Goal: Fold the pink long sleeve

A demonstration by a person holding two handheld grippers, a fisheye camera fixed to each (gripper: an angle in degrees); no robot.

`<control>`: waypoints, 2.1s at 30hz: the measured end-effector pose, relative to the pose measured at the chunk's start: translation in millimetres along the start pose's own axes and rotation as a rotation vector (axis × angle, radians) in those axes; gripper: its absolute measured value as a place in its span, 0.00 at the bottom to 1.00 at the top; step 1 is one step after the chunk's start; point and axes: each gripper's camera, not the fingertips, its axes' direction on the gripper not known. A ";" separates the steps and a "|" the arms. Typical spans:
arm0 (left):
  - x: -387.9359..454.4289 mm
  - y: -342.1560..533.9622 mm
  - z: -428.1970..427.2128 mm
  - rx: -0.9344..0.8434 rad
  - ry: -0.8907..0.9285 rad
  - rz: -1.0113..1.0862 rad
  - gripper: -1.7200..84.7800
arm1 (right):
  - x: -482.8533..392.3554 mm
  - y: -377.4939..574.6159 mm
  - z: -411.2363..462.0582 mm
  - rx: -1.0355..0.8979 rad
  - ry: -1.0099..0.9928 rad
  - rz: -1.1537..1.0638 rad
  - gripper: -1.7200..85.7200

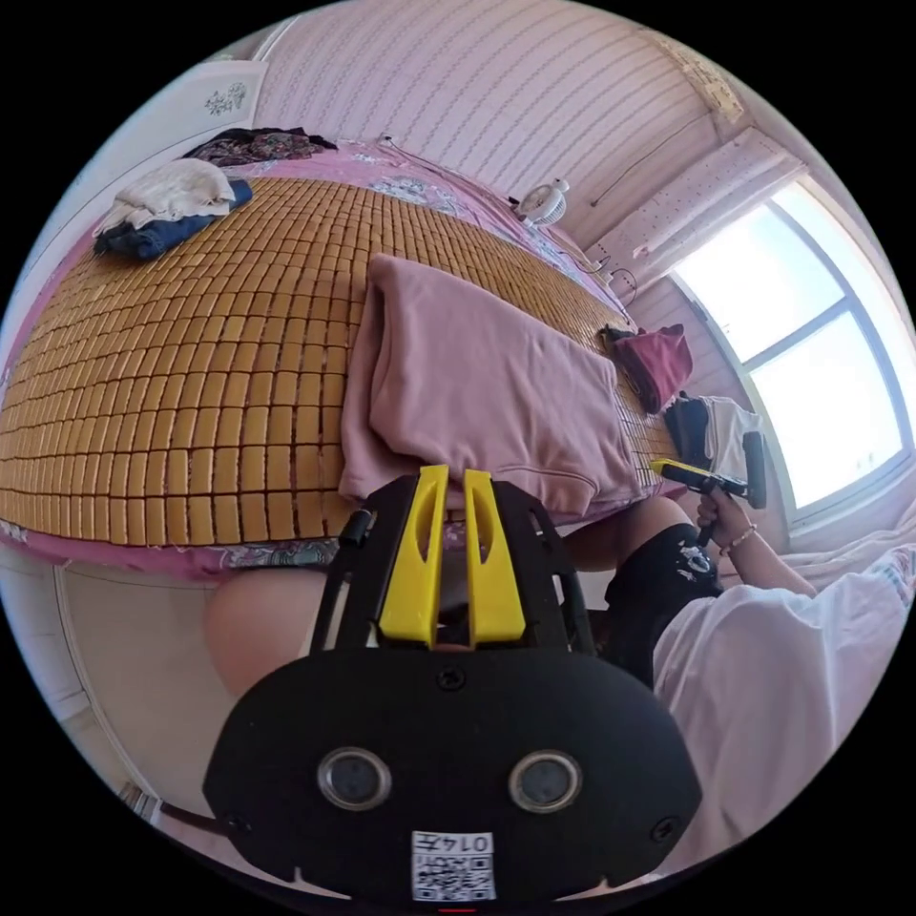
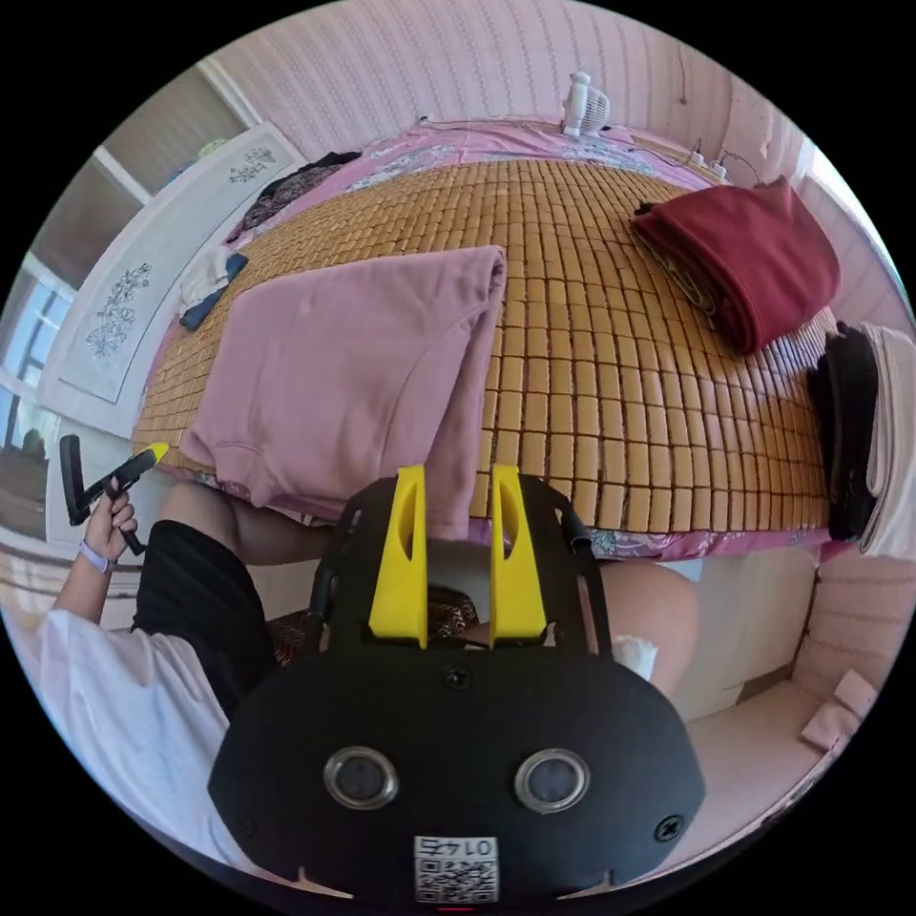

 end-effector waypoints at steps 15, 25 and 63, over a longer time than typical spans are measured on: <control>35.3 -28.1 89.6 -0.201 -0.311 0.034 0.01 | -25.4 -36.1 31.4 -0.130 -0.128 0.089 0.04; 90.1 -2.5 63.5 -0.133 -0.286 0.215 0.01 | -107.8 -75.4 20.5 -0.210 0.168 -0.129 0.02; 159.2 -135.1 223.4 -0.133 -0.192 0.446 0.01 | -525.7 -452.4 260.9 -0.680 0.340 -0.846 0.01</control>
